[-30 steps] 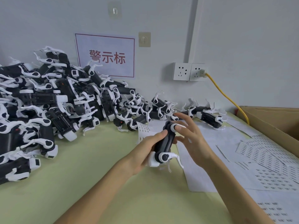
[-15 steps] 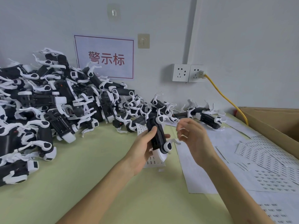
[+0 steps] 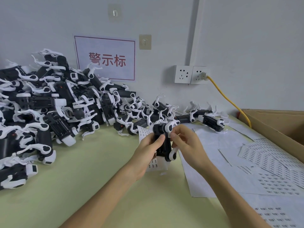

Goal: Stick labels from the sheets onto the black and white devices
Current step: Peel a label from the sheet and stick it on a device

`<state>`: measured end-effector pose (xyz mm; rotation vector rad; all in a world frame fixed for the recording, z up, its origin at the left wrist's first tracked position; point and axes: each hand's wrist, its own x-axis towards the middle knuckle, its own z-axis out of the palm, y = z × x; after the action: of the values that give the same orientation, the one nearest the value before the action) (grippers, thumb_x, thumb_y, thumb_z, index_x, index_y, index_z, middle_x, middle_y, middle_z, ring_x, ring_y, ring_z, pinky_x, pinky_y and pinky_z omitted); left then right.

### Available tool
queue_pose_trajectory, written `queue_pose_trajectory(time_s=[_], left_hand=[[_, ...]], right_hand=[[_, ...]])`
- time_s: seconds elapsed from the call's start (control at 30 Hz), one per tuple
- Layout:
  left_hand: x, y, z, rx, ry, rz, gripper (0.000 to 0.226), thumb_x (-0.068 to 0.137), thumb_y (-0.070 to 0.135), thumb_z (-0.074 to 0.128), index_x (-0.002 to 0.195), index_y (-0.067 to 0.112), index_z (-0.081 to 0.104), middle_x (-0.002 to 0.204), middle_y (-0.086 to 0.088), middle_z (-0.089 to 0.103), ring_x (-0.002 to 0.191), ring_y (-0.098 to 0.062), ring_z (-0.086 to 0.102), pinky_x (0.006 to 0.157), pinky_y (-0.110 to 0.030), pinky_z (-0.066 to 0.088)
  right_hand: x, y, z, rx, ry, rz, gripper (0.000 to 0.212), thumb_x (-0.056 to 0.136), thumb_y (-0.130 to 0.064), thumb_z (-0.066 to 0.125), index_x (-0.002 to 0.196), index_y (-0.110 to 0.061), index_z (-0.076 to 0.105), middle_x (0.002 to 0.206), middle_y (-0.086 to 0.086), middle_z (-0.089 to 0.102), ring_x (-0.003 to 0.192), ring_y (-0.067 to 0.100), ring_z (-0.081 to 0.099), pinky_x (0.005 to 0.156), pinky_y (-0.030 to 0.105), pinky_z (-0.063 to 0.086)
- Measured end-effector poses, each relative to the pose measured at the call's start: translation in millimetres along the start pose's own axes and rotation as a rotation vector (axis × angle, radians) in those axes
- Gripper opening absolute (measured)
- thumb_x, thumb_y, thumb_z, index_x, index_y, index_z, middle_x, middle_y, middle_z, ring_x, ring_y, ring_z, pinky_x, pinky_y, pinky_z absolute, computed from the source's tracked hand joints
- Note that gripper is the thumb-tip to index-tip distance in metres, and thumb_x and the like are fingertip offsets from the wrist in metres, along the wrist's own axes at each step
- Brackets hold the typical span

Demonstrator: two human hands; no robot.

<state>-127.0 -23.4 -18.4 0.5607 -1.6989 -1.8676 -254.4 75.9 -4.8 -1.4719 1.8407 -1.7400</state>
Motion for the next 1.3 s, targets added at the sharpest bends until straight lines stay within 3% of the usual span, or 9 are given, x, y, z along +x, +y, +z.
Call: queue_pose_trajectory(time_s=[0.07, 0.2, 0.4, 0.5, 0.6, 0.67, 0.8, 1.03, 1.3], left_hand=[[-0.1, -1.9, 0.5, 0.022, 0.018, -0.009, 0.028, 0.105, 0.034, 0.056, 0.122, 0.016, 0.067, 0.119, -0.010, 0.074, 0.110, -0.025, 0.069, 0.096, -0.037, 0.050], [0.0, -3.2, 1.3, 0.033, 0.027, -0.010, 0.029, 0.104, 0.037, 0.055, 0.121, 0.016, 0.067, 0.117, -0.010, 0.074, 0.105, -0.021, 0.068, 0.104, -0.048, 0.049], [0.2, -3.3, -0.3, 0.072, 0.044, -0.016, 0.030, 0.104, 0.040, 0.055, 0.119, 0.017, 0.068, 0.119, -0.014, 0.072, 0.120, -0.036, 0.063, 0.108, -0.054, 0.045], [-1.1, -3.1, 0.3, 0.087, 0.045, -0.009, 0.030, 0.104, 0.040, 0.055, 0.117, 0.017, 0.068, 0.118, -0.013, 0.072, 0.114, -0.034, 0.066, 0.100, -0.049, 0.050], [-2.8, -2.5, 1.6, 0.100, 0.046, -0.005, 0.029, 0.104, 0.041, 0.055, 0.116, 0.018, 0.068, 0.114, -0.014, 0.073, 0.099, -0.025, 0.065, 0.088, -0.038, 0.045], [-3.8, -1.5, 2.0, 0.102, 0.047, -0.005, 0.028, 0.105, 0.040, 0.054, 0.117, 0.020, 0.069, 0.110, -0.008, 0.075, 0.100, -0.021, 0.066, 0.088, -0.036, 0.046], [-4.2, -1.5, 2.1, 0.104, 0.035, 0.012, 0.029, 0.105, 0.041, 0.054, 0.117, 0.019, 0.068, 0.118, -0.017, 0.070, 0.097, -0.021, 0.062, 0.087, -0.037, 0.044], [-3.9, -2.4, 2.8, 0.103, 0.032, 0.015, 0.029, 0.105, 0.041, 0.053, 0.117, 0.018, 0.067, 0.115, -0.020, 0.070, 0.096, -0.022, 0.059, 0.087, -0.037, 0.043], [-2.0, -4.5, 1.9, 0.069, 0.023, 0.006, 0.028, 0.105, 0.041, 0.053, 0.117, 0.019, 0.068, 0.120, -0.019, 0.069, 0.097, -0.024, 0.061, 0.089, -0.039, 0.045]], right_hand=[[-1.2, 0.7, 2.0, -0.079, 0.010, -0.026, 0.019, 0.102, -0.009, 0.057, 0.085, -0.016, 0.059, 0.073, -0.006, 0.057, 0.071, 0.033, 0.061, 0.066, 0.035, 0.046], [-1.8, 1.6, 3.5, -0.133, 0.024, -0.046, 0.021, 0.102, -0.010, 0.057, 0.084, -0.020, 0.057, 0.069, -0.016, 0.055, 0.067, 0.017, 0.054, 0.064, 0.030, 0.045], [-0.8, 3.0, 3.8, -0.174, 0.038, -0.042, 0.023, 0.101, -0.011, 0.059, 0.082, -0.024, 0.058, 0.067, -0.018, 0.057, 0.067, 0.016, 0.056, 0.064, 0.030, 0.048], [-2.1, 3.2, 4.8, -0.178, 0.077, -0.054, 0.023, 0.100, -0.011, 0.063, 0.081, -0.026, 0.060, 0.068, -0.017, 0.060, 0.069, 0.022, 0.059, 0.067, 0.037, 0.051], [-2.5, 3.4, 5.4, -0.168, 0.104, -0.058, 0.021, 0.098, -0.011, 0.065, 0.082, -0.024, 0.063, 0.071, -0.013, 0.062, 0.070, 0.024, 0.061, 0.069, 0.039, 0.052], [-2.1, 4.4, 5.8, -0.166, 0.110, -0.059, 0.020, 0.097, -0.011, 0.066, 0.082, -0.023, 0.064, 0.070, -0.013, 0.063, 0.070, 0.023, 0.061, 0.067, 0.038, 0.051], [-1.7, 5.2, 5.9, -0.185, 0.114, -0.062, 0.023, 0.097, -0.011, 0.067, 0.081, -0.027, 0.063, 0.069, -0.015, 0.062, 0.069, 0.022, 0.061, 0.066, 0.036, 0.051], [-1.9, 2.8, 5.9, -0.179, 0.112, -0.082, 0.027, 0.097, -0.007, 0.066, 0.079, -0.028, 0.061, 0.069, -0.011, 0.063, 0.067, 0.023, 0.061, 0.066, 0.036, 0.050], [-2.1, 1.1, 4.6, -0.204, 0.097, -0.087, 0.028, 0.098, -0.006, 0.065, 0.079, -0.028, 0.061, 0.067, -0.017, 0.060, 0.065, 0.017, 0.061, 0.063, 0.025, 0.047]])
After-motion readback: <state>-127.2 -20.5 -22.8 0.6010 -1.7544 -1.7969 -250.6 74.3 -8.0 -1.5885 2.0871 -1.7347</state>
